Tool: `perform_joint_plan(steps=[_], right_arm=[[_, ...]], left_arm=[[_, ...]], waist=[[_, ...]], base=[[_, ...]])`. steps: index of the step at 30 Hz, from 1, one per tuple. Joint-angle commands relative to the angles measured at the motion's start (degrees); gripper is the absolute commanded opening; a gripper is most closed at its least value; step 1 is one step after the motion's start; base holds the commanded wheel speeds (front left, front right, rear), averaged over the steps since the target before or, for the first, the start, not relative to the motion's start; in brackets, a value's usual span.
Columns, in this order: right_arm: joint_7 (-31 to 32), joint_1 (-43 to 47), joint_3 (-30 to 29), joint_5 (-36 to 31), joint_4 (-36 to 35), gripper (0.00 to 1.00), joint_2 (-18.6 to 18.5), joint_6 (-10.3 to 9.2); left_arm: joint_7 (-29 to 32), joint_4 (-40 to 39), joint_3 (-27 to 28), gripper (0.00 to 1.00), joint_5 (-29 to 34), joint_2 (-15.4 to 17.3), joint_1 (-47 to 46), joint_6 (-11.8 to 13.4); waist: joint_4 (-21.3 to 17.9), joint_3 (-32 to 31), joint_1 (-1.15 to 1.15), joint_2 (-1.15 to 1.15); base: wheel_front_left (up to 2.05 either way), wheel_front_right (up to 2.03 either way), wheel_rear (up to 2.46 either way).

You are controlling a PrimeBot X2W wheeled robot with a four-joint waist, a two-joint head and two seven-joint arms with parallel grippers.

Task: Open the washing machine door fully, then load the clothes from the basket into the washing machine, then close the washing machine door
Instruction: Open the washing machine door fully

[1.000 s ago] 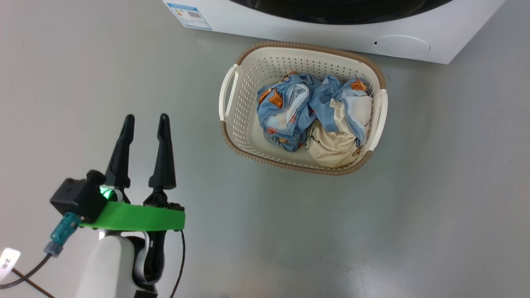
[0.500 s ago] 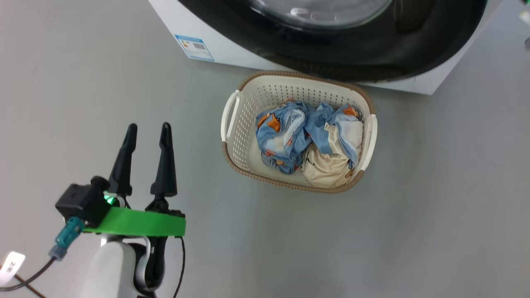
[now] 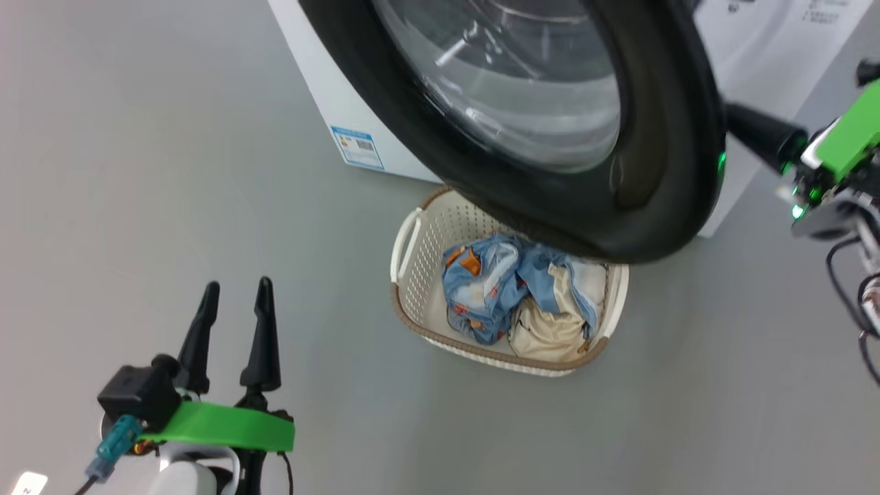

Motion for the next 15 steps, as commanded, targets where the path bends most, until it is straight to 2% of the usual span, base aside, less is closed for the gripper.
perform_joint_plan(steps=[1,15], right_arm=[[0.6,1.3,0.4,1.3,-2.0,0.00,0.9,0.28],[1.9,16.9,-2.9,5.4,-9.3,0.00,3.1,0.28]], left_arm=[[-0.4,-0.8,2.1,1.00,0.6,1.7,0.3,0.0],[-0.4,2.0,2.7,1.00,1.6,3.1,4.7,0.0]], waist=[[1.9,-3.0,0.01,0.00],[8.7,-10.8,0.01,0.00]], base=[[0.00,0.00,0.00],[0.00,0.00,0.00]])
